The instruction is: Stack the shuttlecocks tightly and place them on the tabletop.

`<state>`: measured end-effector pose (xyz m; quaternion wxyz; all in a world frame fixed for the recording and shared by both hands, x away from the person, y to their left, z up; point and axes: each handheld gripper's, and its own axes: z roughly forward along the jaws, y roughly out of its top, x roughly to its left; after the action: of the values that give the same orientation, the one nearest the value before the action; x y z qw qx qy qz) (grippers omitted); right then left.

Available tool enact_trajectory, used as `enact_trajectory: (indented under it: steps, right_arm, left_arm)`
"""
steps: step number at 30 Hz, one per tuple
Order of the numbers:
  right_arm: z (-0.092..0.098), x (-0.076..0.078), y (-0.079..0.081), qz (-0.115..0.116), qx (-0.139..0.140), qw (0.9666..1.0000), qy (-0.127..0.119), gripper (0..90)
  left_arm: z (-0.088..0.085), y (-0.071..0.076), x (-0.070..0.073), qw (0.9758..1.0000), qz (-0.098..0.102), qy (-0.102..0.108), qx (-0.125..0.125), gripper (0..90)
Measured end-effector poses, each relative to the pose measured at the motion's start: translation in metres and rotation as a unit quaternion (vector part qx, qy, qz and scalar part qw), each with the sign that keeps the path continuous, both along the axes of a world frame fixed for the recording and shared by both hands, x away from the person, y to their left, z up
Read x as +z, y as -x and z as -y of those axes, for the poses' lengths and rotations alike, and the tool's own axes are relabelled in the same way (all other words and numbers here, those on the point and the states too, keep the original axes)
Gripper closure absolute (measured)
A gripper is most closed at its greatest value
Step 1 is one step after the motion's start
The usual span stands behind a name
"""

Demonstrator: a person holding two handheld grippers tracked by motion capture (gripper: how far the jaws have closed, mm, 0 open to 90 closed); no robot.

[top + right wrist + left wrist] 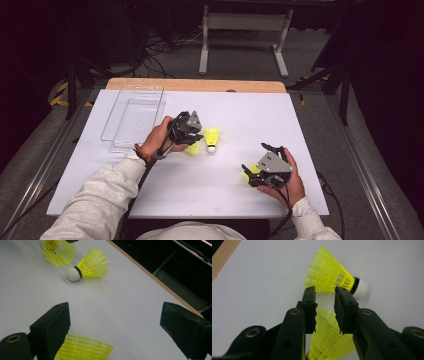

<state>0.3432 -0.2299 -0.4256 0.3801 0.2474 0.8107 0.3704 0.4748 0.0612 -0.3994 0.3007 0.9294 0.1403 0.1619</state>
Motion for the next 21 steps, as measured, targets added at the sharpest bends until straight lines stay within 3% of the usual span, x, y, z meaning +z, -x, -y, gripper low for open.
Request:
enact_trajectory:
  steps: [6,11,21]
  right_arm:
    - [0.004,0.002,0.000,0.003,-0.006,0.9999,-0.012,10.0]
    - [0.005,0.003,0.001,0.007,-0.006,0.9998,-0.016,9.9]
    - [0.006,0.004,0.001,0.008,-0.009,0.9998,-0.019,10.1]
  left_arm:
    - [-0.002,0.003,0.005,0.9999,0.010,0.005,-0.004,67.8]
    - [-0.006,0.007,0.012,0.9996,0.015,0.024,-0.005,67.0]
    - [-0.023,0.018,0.026,0.9967,0.054,0.061,-0.006,64.4]
